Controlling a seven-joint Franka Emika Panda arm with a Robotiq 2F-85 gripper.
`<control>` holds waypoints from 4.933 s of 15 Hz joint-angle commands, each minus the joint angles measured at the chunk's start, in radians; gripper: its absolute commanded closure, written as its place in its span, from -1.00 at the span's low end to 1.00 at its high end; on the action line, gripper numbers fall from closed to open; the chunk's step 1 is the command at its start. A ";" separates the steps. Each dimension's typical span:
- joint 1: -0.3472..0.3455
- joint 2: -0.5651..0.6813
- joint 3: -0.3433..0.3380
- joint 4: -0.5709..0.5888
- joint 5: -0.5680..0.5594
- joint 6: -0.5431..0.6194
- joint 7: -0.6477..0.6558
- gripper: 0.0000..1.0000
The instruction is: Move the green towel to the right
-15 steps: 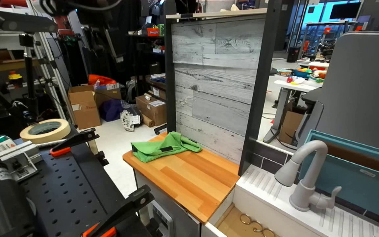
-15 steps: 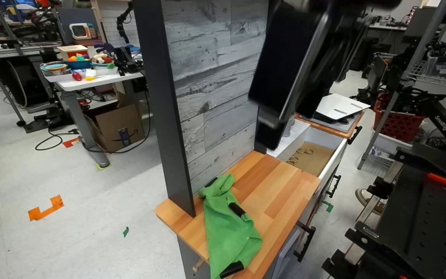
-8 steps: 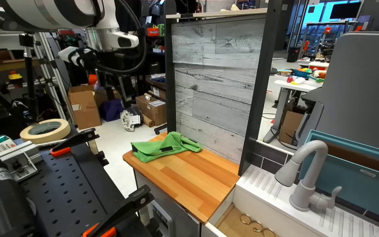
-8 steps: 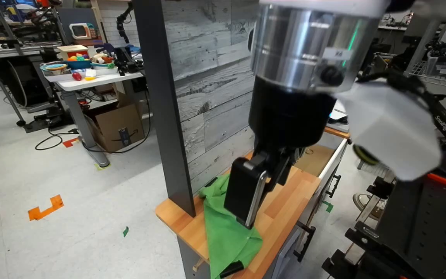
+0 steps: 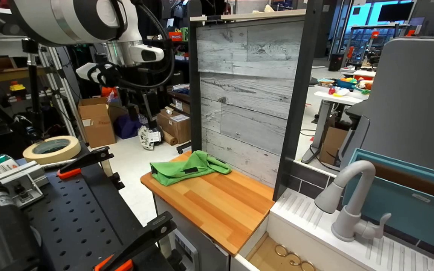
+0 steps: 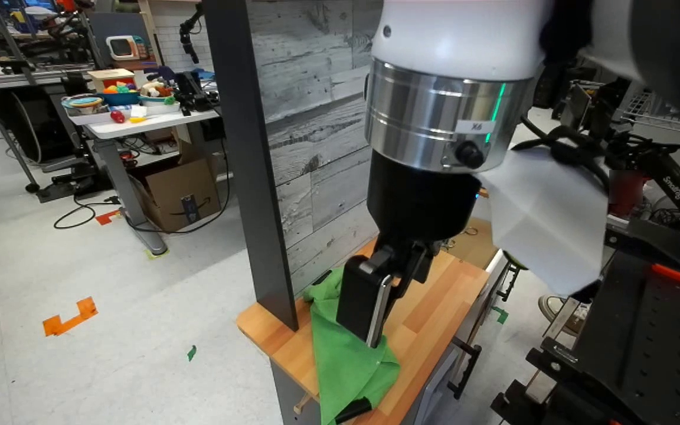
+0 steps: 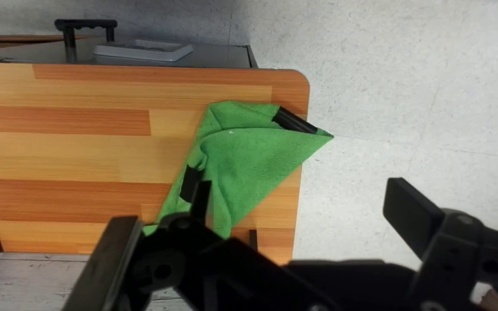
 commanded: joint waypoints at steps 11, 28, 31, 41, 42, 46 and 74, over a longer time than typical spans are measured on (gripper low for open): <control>0.215 0.378 -0.144 0.244 0.002 0.073 0.025 -1.00; 0.205 0.612 -0.137 0.464 0.119 0.126 -0.030 -1.00; 0.204 0.624 -0.133 0.481 0.128 0.124 -0.037 -1.00; 0.204 0.635 -0.123 0.505 0.128 0.126 -0.066 0.03; 0.204 0.634 -0.124 0.504 0.128 0.126 -0.067 0.16; 0.211 0.616 -0.134 0.488 0.125 0.134 -0.066 0.74; 0.349 0.276 -0.458 -0.031 0.327 0.423 -0.092 0.96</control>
